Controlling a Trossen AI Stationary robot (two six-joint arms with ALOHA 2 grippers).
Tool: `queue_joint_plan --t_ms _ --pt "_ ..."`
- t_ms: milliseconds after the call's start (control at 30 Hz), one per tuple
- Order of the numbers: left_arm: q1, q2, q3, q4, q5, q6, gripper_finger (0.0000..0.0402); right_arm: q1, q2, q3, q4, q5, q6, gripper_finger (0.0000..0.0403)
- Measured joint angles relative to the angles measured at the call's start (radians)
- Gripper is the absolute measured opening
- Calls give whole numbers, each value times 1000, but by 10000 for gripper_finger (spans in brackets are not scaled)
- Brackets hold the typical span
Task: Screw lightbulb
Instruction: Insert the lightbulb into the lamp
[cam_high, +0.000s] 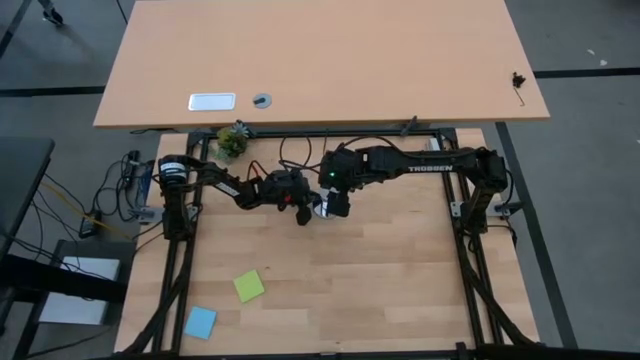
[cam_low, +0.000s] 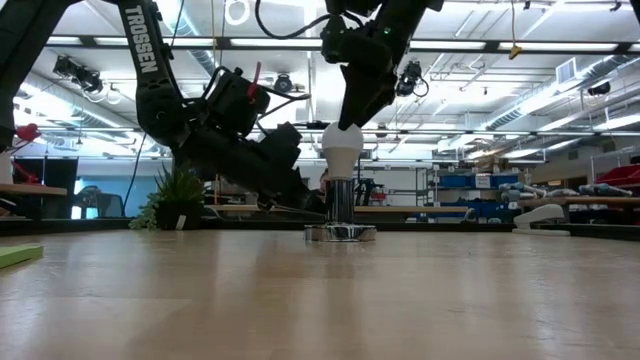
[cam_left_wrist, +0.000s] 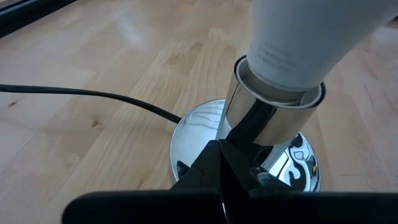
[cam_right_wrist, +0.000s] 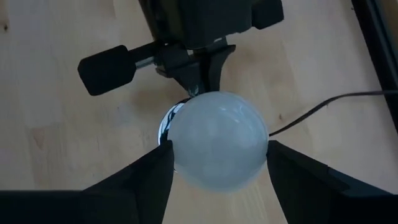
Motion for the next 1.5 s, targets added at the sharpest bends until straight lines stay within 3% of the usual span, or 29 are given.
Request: queue_joint_plan --t_ms 367,600,967,1367,1500 --pt "0 0 0 0 0 -1 0 -1 3 -2 0 -3 228 257" --pt "0 0 0 1 0 -1 0 0 6 7 5 12 131 281" --pt "-1 0 0 2 2 -1 0 -15 8 39 23 -8 -156 325" --pt "-1 0 0 1 2 -1 0 -112 8 37 2 -124 -181 315" --pt "-1 0 0 0 2 -2 0 -135 8 37 -12 -234 -122 319"
